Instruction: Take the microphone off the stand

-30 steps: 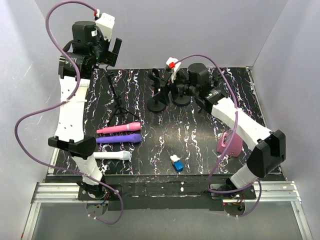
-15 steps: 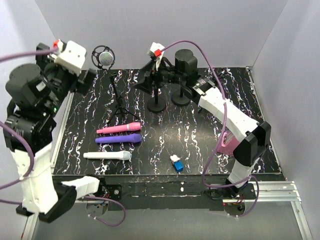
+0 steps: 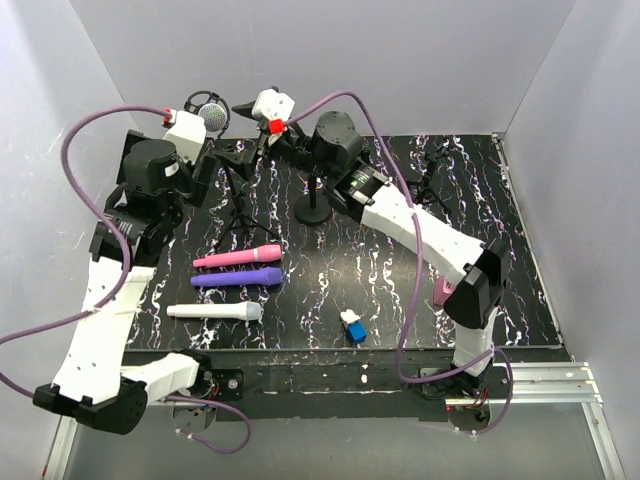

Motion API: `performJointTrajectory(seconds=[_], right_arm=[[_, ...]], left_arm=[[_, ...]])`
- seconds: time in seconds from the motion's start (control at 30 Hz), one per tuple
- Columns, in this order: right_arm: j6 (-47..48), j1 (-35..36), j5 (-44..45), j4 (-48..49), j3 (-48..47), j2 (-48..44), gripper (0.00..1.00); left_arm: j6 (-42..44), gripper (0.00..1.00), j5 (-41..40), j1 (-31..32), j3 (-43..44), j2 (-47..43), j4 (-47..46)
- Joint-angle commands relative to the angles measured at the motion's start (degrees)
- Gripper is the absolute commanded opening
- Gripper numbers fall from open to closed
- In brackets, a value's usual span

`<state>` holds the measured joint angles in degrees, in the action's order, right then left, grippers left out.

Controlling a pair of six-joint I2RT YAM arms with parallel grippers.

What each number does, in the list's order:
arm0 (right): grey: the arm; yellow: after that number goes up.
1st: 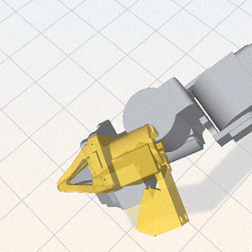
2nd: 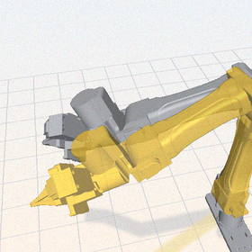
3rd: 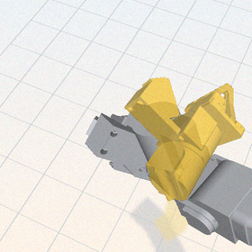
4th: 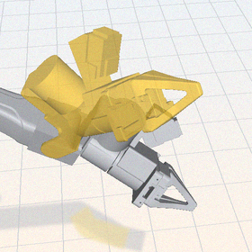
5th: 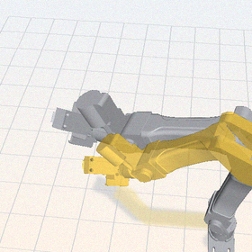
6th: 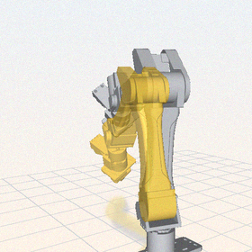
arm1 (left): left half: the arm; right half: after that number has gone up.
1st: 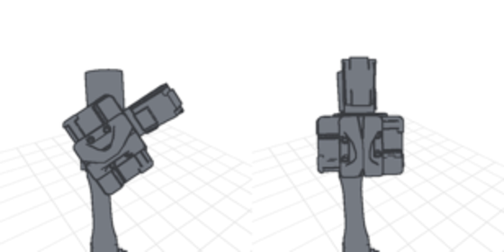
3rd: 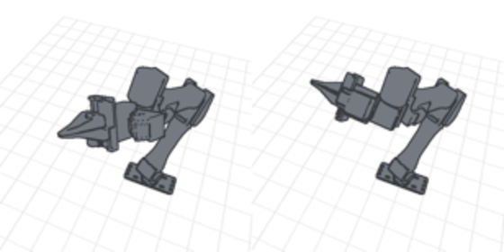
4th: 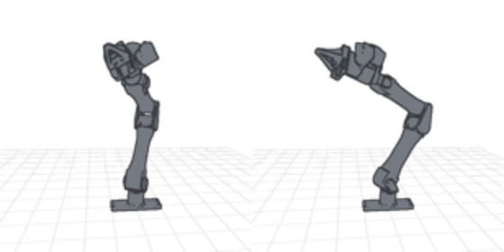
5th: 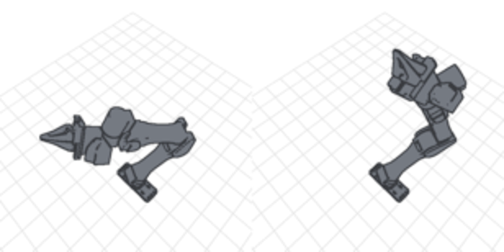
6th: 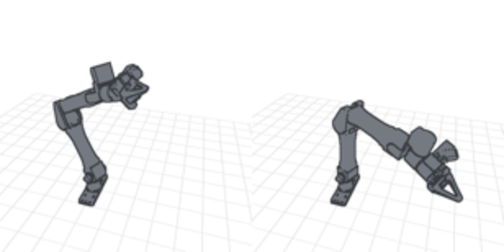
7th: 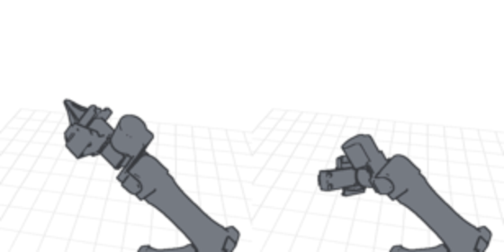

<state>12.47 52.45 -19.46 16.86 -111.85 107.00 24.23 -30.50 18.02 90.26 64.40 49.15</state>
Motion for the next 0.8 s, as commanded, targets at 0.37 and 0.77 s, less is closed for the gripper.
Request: performJointTrajectory(seconds=[0.37, 0.77], right_arm=[[4.05, 2.22, 16.83, 4.76, -21.89, 16.64, 0.95], [-2.01, -0.06, 18.58, 3.7, -23.23, 20.79, 0.77]], left_arm=[[-37.5, 0.92, 2.8, -9.31, -3.33, -7.88, 14.22], [-37.41, 0.91, 8.43, -15.99, -5.09, -9.29, 12.2]])
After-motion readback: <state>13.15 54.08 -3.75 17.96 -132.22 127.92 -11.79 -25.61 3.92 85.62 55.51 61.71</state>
